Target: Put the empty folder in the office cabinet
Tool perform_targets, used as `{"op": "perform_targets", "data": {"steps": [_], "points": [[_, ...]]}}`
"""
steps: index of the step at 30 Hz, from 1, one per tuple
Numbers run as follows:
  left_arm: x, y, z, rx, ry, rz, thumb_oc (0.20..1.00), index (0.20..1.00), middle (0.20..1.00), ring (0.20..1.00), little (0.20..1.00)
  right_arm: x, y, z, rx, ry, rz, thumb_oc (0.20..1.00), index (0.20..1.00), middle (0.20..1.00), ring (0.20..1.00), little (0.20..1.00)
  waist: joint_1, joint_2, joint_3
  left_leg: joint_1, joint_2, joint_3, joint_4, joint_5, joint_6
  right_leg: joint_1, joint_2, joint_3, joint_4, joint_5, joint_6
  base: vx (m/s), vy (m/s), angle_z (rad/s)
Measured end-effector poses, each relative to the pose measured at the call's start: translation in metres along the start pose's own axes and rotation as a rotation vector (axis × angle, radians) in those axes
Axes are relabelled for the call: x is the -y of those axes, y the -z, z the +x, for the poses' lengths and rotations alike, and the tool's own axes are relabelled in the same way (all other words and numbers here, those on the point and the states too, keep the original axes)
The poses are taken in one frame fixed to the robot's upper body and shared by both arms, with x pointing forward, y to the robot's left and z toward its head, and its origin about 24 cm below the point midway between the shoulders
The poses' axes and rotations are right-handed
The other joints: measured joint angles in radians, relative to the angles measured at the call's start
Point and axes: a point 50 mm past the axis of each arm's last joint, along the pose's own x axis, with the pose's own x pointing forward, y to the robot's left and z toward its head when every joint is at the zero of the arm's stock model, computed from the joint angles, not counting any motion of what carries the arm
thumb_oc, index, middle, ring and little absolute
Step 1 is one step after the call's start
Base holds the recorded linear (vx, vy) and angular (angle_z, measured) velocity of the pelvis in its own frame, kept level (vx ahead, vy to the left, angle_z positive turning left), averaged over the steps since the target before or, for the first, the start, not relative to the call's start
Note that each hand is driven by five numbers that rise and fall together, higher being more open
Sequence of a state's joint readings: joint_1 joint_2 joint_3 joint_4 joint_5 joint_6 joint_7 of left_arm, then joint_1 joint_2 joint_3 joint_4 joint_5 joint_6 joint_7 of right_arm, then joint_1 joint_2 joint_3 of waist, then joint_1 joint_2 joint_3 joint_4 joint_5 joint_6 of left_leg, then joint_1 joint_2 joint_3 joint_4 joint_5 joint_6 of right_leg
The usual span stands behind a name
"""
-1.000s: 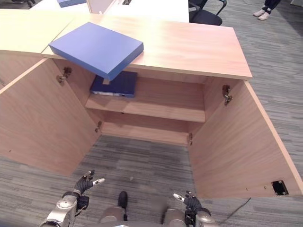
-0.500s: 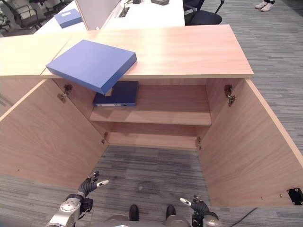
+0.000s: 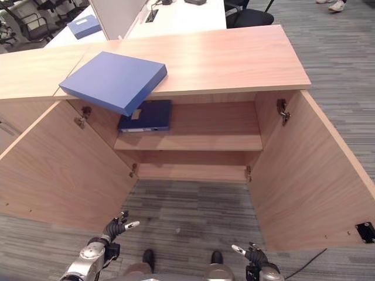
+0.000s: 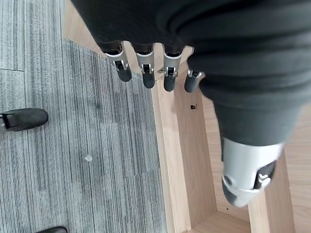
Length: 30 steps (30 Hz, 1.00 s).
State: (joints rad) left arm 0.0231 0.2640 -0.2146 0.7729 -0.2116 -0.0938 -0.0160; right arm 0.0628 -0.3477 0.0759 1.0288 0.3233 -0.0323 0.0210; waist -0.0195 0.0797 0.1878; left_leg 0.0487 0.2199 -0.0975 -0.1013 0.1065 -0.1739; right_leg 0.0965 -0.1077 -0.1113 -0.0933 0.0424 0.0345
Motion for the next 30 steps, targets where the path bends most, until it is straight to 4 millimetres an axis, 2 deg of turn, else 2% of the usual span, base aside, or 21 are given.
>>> {"op": "perform_targets", "data": {"steps": [1, 2, 3, 4, 5, 6, 7, 9, 12, 15, 18, 19, 20, 21, 22, 23, 24, 25, 28, 29, 30], "points": [[0.000, -0.001, 0.001, 0.002, -0.001, -0.001, 1.000, 1.000, 1.000, 1.000, 1.000, 0.003, -0.002, 0.000, 0.005, 0.008, -0.007, 1.000, 1.000, 1.000, 1.000, 1.000, 0.001, 0.003, 0.000, -0.016, -0.002, -0.005, 0.000, -0.002, -0.003, 0.001, -0.014, 0.001, 0.000, -0.004, 0.015, 0.14, 0.196, -0.04], [0.000, -0.004, 0.002, 0.007, -0.002, 0.000, 1.000, 1.000, 1.000, 1.000, 1.000, 0.006, -0.005, 0.000, 0.011, 0.013, -0.010, 1.000, 1.000, 1.000, 1.000, 1.000, 0.004, 0.005, -0.001, -0.040, -0.006, 0.010, 0.000, 0.000, 0.001, 0.000, -0.028, -0.006, 0.000, -0.003, 0.047, 0.11, 0.184, 0.01], [0.003, -0.005, 0.003, 0.015, 0.000, -0.006, 1.000, 1.000, 1.000, 1.000, 1.000, 0.011, -0.007, 0.000, 0.021, 0.023, -0.021, 1.000, 1.000, 1.000, 1.000, 1.000, 0.007, 0.026, 0.000, -0.053, 0.003, 0.022, 0.007, 0.009, 0.024, 0.005, -0.033, -0.004, -0.001, -0.001, 0.080, 0.19, 0.359, -0.10], [0.000, -0.004, 0.003, 0.010, -0.015, -0.014, 1.000, 1.000, 1.000, 1.000, 1.000, 0.005, -0.011, 0.002, 0.024, 0.017, -0.009, 1.000, 1.000, 1.000, 1.000, 1.000, 0.023, -0.006, 0.009, -0.047, -0.043, 0.055, 0.011, -0.006, -0.001, 0.013, -0.089, 0.010, -0.001, -0.004, 0.105, 0.19, 0.371, -0.18], [-0.006, -0.005, 0.002, 0.020, -0.025, -0.007, 1.000, 1.000, 1.000, 1.000, 1.000, -0.004, -0.010, 0.002, 0.026, -0.014, -0.011, 1.000, 1.000, 1.000, 1.000, 1.000, 0.032, -0.038, 0.010, -0.045, -0.068, 0.096, 0.012, -0.003, 0.014, 0.010, -0.118, 0.016, 0.003, 0.004, 0.107, 0.18, 0.377, -0.16], [-0.014, -0.006, 0.001, 0.019, -0.042, 0.009, 1.000, 1.000, 1.000, 1.000, 1.000, -0.017, -0.008, 0.004, 0.018, -0.040, 0.012, 1.000, 1.000, 1.000, 1.000, 1.000, 0.042, -0.074, 0.012, -0.043, -0.101, 0.103, 0.013, -0.014, 0.034, 0.007, -0.150, 0.016, 0.006, 0.014, 0.101, 0.13, 0.297, -0.05], [-0.020, -0.006, 0.000, 0.018, -0.054, 0.020, 1.000, 1.000, 1.000, 1.000, 1.000, -0.028, -0.005, 0.004, 0.014, -0.064, 0.028, 1.000, 1.000, 1.000, 1.000, 1.000, 0.051, -0.090, 0.012, -0.041, -0.116, 0.105, 0.013, -0.016, 0.042, 0.007, -0.164, 0.015, 0.006, 0.037, 0.090, 0.08, 0.205, 0.01], [-0.026, -0.006, -0.001, 0.017, -0.065, 0.035, 1.000, 1.000, 1.000, 1.000, 1.000, -0.043, -0.001, 0.003, 0.003, -0.099, 0.044, 1.000, 1.000, 1.000, 1.000, 1.000, 0.061, -0.097, 0.008, -0.042, -0.129, 0.106, 0.020, -0.020, 0.065, 0.009, -0.178, 0.018, 0.006, 0.076, 0.081, 0.10, 0.209, 0.10], [-0.036, -0.006, -0.002, 0.015, -0.090, 0.063, 1.000, 1.000, 1.000, 1.000, 1.000, -0.055, -0.004, 0.004, 0.009, -0.133, 0.053, 1.000, 1.000, 1.000, 1.000, 1.000, 0.078, -0.105, 0.004, -0.037, -0.156, 0.107, 0.036, -0.049, 0.089, -0.005, -0.195, 0.020, 0.040, 0.109, 0.101, 0.10, 0.319, -0.04], [-0.038, -0.006, -0.002, 0.008, -0.098, 0.067, 1.000, 1.000, 1.000, 1.000, 1.000, -0.059, -0.022, 0.007, 0.053, -0.143, 0.028, 1.000, 1.000, 1.000, 1.000, 1.000, 0.076, -0.103, 0.004, -0.034, -0.177, 0.127, 0.032, -0.056, 0.116, -0.060, -0.218, 0.070, 0.118, 0.121, 0.102, 0.07, 0.246, -0.14], [-0.038, -0.012, 0.001, 0.022, -0.100, 0.069, 1.000, 1.000, 1.000, 1.000, 1.000, -0.066, -0.033, 0.009, 0.080, -0.167, -0.007, 1.000, 1.000, 1.000, 1.000, 1.000, 0.084, -0.105, 0.009, -0.008, -0.187, 0.168, 0.038, -0.076, 0.145, -0.130, -0.223, 0.090, 0.224, 0.176, 0.120, 0.07, 0.324, -0.40], [-0.038, -0.011, 0.000, 0.021, -0.100, 0.068, 1.000, 1.000, 1.000, 1.000, 1.000, -0.067, -0.035, 0.009, 0.089, -0.170, -0.009, 1.000, 1.000, 1.000, 1.000, 1.000, 0.087, -0.099, 0.013, 0.002, -0.185, 0.189, 0.039, -0.080, 0.151, -0.149, -0.225, 0.067, 0.251, 0.201, 0.118, 0.03, 0.186, -0.44], [-0.038, -0.010, 0.000, 0.020, -0.099, 0.068, 1.000, 1.000, 1.000, 1.000, 1.000, -0.067, -0.038, 0.009, 0.099, -0.171, -0.009, 1.000, 1.000, 1.000, 1.000, 1.000, 0.086, -0.088, 0.019, 0.014, -0.182, 0.205, 0.040, -0.085, 0.159, -0.156, -0.228, 0.012, 0.268, 0.238, 0.108, 0.06, 0.177, -0.43], [-0.038, -0.008, -0.002, 0.017, -0.099, 0.068, 1.000, 1.000, 1.000, 1.000, 1.000, -0.067, -0.039, 0.009, 0.102, -0.171, -0.012, 1.000, 1.000, 1.000, 1.000, 1.000, 0.086, -0.078, 0.022, 0.024, -0.180, 0.215, 0.040, -0.090, 0.173, -0.164, -0.241, -0.041, 0.294, 0.248, 0.111, 0.10, 0.228, -0.32], [-0.040, -0.010, -0.002, 0.022, -0.106, 0.067, 1.000, 1.000, 1.000, 1.000, 1.000, -0.068, -0.035, 0.009, 0.090, -0.174, -0.014, 1.000, 1.000, 1.000, 1.000, 1.000, 0.088, -0.082, 0.021, 0.026, -0.195, 0.222, 0.049, -0.101, 0.187, -0.168, -0.250, -0.071, 0.307, 0.258, 0.109, 0.16, 0.158, -0.41], [-0.040, -0.008, -0.002, 0.017, -0.108, 0.068, 1.000, 1.000, 1.000, 1.000, 1.000, -0.068, -0.032, 0.008, 0.082, -0.175, -0.018, 1.000, 1.000, 1.000, 1.000, 1.000, 0.088, -0.079, 0.023, 0.052, -0.201, 0.235, 0.022, -0.112, 0.208, -0.202, -0.266, -0.098, 0.350, 0.288, 0.131, 0.13, 0.071, -0.37], [-0.041, -0.003, -0.004, 0.001, -0.111, 0.066, 1.000, 1.000, 1.000, 1.000, 1.000, -0.069, -0.035, 0.008, 0.092, -0.178, -0.020, 1.000, 1.000, 1.000, 1.000, 1.000, 0.080, -0.059, 0.033, 0.064, -0.197, 0.243, 0.005, -0.107, 0.211, -0.228, -0.261, -0.092, 0.371, 0.201, 0.170, 0.15, 0.003, -0.36], [-0.041, -0.001, -0.005, -0.008, -0.113, 0.066, 1.000, 1.000, 1.000, 1.000, 1.000, -0.068, -0.036, 0.008, 0.094, -0.178, -0.023, 1.000, 1.000, 1.000, 1.000, 1.000, 0.074, -0.057, 0.034, 0.061, -0.197, 0.247, 0.003, -0.114, 0.205, -0.245, -0.249, -0.092, 0.353, 0.148, 0.183, 0.11, -0.050, -0.16], [-0.042, 0.001, -0.005, -0.019, -0.116, 0.065, 1.000, 1.000, 1.000, 1.000, 1.000, -0.066, -0.029, 0.007, 0.077, -0.173, -0.027, 1.000, 1.000, 1.000, 1.000, 1.000, 0.063, -0.069, 0.033, 0.058, -0.211, 0.256, 0.010, -0.107, 0.208, -0.263, -0.236, -0.126, 0.249, 0.120, 0.194, 0.15, -0.100, 0.00], [-0.042, 0.004, -0.005, -0.034, -0.119, 0.063, 1.000, 1.000, 1.000, 1.000, 1.000, -0.066, -0.031, 0.008, 0.081, -0.174, -0.028, 1.000, 1.000, 1.000, 1.000, 1.000, 0.054, -0.068, 0.034, 0.059, -0.214, 0.260, 0.011, -0.109, 0.205, -0.262, -0.227, -0.155, 0.119, 0.121, 0.196, 0.22, -0.126, -0.04], [-0.040, 0.004, -0.005, -0.034, -0.115, 0.060, 1.000, 1.000, 1.000, 1.000, 1.000, -0.066, -0.030, 0.008, 0.078, -0.171, -0.029, 1.000, 1.000, 1.000, 1.000, 1.000, 0.046, -0.069, 0.033, 0.064, -0.215, 0.258, 0.011, -0.113, 0.199, -0.264, -0.228, -0.153, 0.077, 0.126, 0.200, 0.18, -0.094, 0.06]]}}
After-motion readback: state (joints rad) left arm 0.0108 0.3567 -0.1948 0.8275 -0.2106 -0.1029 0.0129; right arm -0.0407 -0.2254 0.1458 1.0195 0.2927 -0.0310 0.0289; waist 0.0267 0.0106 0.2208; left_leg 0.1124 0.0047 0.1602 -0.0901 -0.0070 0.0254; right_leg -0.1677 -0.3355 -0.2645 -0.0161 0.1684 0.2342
